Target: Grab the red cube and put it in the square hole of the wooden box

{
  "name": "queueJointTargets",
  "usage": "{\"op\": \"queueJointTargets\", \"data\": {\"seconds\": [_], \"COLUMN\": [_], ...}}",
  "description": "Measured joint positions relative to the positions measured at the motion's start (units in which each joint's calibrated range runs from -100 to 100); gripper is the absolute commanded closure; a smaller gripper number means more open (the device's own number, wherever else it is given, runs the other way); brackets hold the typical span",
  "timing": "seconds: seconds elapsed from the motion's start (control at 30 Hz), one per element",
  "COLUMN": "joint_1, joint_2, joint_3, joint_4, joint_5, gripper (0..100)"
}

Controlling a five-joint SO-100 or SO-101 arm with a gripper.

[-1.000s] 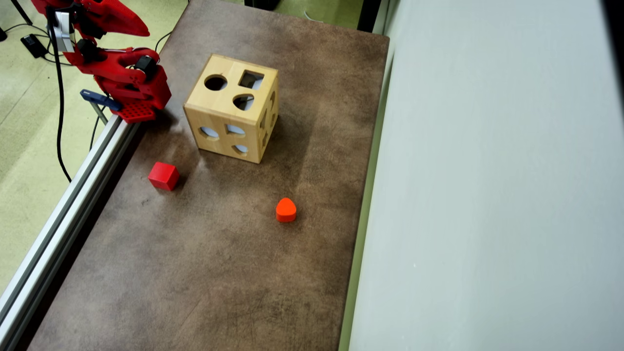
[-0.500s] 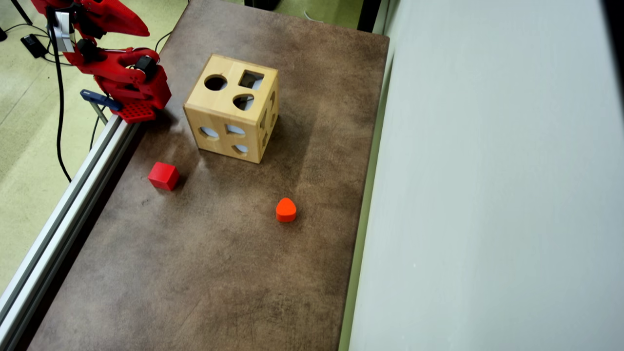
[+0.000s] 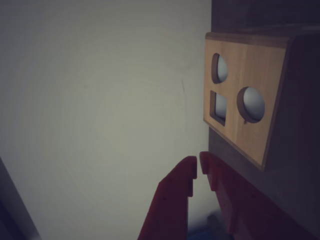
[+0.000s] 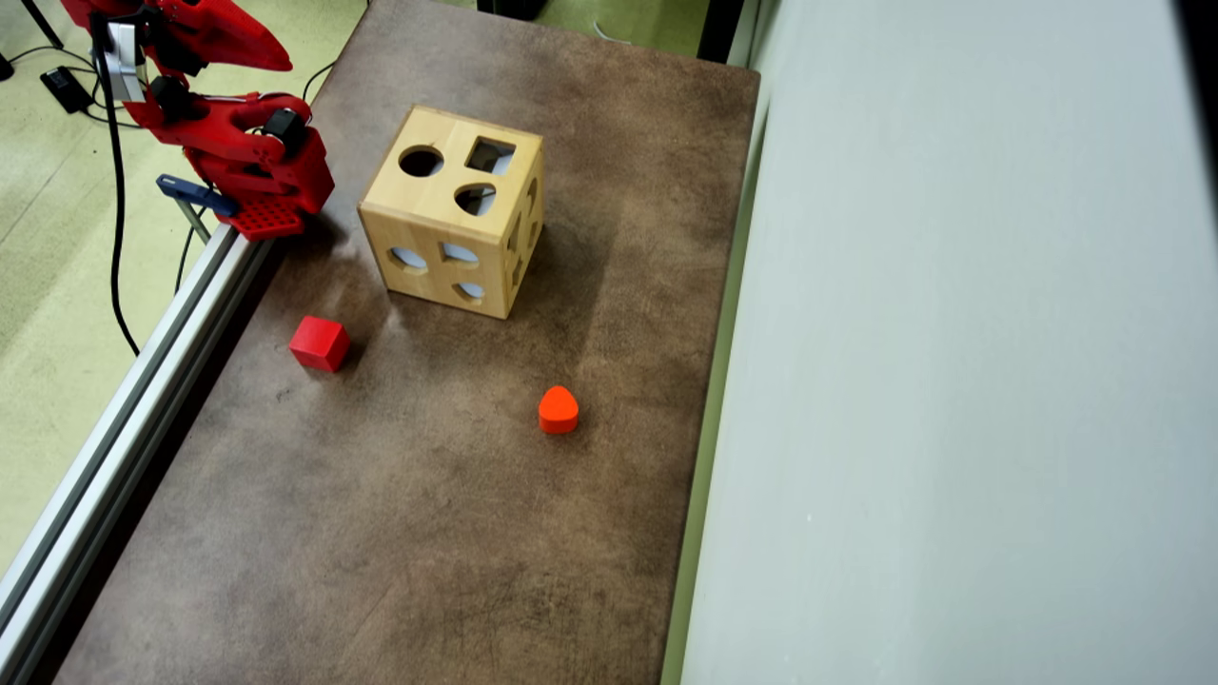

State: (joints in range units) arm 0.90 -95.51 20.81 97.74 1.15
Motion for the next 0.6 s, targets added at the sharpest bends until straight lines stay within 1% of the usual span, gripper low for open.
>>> {"op": "queueJointTargets", "data": {"seconds": [0.6], "joint_1": [0.0], "joint_2": [0.0], "joint_3": [0.5], "joint_4": [-0.2], "joint_5": [0.0], "gripper": [98]}}
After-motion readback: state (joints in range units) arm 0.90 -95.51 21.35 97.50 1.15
